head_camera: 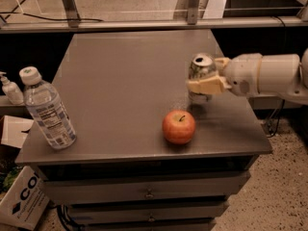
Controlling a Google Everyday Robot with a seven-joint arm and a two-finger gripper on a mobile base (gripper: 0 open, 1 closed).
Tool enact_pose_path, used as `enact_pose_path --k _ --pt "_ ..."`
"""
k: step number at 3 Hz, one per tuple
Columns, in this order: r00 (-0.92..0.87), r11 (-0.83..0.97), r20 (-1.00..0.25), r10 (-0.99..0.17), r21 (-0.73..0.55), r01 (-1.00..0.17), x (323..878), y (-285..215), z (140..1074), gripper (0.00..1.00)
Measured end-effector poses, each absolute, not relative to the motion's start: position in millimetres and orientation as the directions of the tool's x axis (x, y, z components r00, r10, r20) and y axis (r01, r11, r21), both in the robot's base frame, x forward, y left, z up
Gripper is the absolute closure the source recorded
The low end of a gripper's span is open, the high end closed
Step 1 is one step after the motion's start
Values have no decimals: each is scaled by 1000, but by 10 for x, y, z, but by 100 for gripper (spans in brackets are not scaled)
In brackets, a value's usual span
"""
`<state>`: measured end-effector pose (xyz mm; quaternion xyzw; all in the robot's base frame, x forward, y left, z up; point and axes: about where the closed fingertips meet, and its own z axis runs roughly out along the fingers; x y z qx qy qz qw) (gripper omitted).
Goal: Move 7up can near apple
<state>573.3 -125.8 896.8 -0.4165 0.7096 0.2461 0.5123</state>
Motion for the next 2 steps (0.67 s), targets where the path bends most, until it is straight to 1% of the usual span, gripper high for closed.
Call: enact_pose_path --k 1,2 --pt "-179 568 -928 -326 -41 -822 5341 -1681 8657 100" --pt "-190 593 -932 -308 -32 -804 5191 -1940 8570 100"
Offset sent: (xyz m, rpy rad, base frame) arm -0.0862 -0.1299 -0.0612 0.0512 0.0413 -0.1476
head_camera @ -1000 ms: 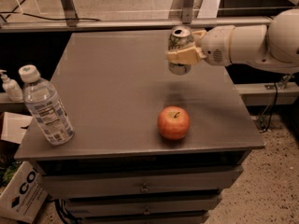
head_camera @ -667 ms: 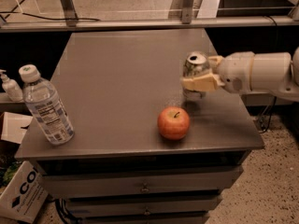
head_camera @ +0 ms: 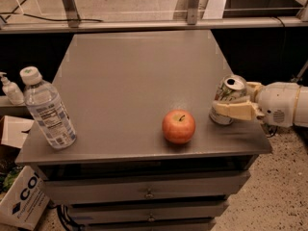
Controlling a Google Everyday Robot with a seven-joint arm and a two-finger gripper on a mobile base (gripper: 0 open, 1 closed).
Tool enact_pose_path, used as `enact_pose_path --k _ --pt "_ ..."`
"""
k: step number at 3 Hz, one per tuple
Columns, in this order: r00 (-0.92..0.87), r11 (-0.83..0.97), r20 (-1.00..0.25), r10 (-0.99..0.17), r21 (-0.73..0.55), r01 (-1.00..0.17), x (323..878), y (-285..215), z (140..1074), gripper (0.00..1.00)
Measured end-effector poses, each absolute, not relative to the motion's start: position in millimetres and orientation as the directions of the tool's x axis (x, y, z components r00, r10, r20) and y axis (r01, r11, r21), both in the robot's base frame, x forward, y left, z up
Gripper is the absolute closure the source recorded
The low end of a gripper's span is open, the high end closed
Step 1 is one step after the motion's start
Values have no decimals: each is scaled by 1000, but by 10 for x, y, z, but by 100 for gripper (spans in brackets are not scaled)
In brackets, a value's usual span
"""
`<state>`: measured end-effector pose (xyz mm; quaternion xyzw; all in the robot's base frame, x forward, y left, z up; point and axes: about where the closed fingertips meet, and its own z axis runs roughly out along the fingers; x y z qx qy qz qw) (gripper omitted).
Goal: Move 7up can near apple
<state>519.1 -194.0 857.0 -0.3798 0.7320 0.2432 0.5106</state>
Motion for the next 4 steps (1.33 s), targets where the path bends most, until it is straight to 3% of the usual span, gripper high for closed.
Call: enact_pose_path --k 2,4 --pt "-190 593 -932 -307 -32 -804 5190 -1940 8624 100" --pt "8 589 -978 -207 -132 -797 4972 -2161 9277 100"
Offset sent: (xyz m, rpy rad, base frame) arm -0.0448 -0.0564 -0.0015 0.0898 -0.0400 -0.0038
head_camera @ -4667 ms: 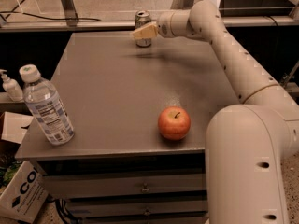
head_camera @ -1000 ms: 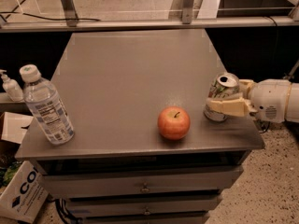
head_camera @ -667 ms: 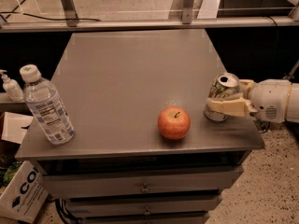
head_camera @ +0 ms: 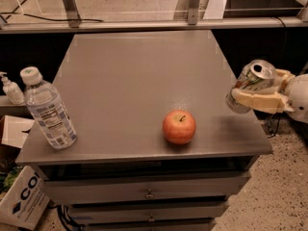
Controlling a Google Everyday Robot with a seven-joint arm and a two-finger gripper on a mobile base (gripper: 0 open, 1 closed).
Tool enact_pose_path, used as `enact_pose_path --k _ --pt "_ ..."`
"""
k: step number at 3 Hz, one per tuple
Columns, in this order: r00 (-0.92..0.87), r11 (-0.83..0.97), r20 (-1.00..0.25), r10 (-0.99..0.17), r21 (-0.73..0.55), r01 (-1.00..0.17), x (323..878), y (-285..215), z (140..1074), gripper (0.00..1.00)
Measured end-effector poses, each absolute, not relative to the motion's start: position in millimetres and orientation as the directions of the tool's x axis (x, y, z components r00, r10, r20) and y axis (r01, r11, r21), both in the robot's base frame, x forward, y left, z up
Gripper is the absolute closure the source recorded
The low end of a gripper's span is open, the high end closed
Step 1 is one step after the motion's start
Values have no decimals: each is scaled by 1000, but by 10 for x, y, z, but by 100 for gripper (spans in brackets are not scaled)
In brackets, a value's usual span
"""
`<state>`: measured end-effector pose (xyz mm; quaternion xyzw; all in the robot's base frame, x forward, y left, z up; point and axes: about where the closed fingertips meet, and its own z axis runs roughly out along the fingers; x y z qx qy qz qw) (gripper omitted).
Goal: Move 7up can near apple
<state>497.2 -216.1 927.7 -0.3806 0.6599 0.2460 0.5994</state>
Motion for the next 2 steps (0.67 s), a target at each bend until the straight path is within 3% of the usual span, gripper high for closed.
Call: enact_pose_path --k 2 --pt "-91 573 -964 -249 -71 -816 4851 -2086 8938 100"
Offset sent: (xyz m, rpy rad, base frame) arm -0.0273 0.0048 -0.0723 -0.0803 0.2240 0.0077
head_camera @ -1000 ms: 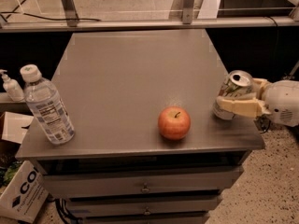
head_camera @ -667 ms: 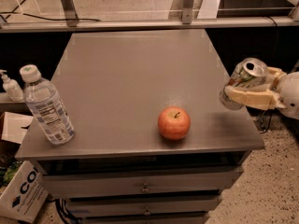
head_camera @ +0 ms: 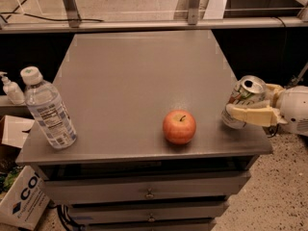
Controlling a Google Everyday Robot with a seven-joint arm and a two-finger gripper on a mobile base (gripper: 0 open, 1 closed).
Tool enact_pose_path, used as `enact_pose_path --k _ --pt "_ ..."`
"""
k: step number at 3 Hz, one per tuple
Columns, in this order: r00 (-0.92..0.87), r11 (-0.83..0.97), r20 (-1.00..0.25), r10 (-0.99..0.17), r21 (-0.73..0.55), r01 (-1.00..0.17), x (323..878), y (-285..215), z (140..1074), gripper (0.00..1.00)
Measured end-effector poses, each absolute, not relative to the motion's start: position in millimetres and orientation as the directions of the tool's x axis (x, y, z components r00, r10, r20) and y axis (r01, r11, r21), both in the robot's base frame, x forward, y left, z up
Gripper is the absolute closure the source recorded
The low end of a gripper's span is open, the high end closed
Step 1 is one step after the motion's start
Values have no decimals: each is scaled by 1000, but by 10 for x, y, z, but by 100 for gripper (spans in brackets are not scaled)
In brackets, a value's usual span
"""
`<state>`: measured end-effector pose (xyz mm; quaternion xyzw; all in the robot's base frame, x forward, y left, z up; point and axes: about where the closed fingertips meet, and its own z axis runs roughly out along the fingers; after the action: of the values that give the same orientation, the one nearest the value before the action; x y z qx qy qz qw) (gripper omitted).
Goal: Move 7up can near apple
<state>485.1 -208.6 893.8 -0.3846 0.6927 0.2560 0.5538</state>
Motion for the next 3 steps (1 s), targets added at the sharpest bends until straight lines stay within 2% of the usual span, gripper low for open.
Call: enact_pose_path --k 2,3 --pt "-214 529 -943 -254 49 -847 4595 -1850 8582 100" --pt "-214 529 -943 -254 50 -847 4595 -1849 8632 100"
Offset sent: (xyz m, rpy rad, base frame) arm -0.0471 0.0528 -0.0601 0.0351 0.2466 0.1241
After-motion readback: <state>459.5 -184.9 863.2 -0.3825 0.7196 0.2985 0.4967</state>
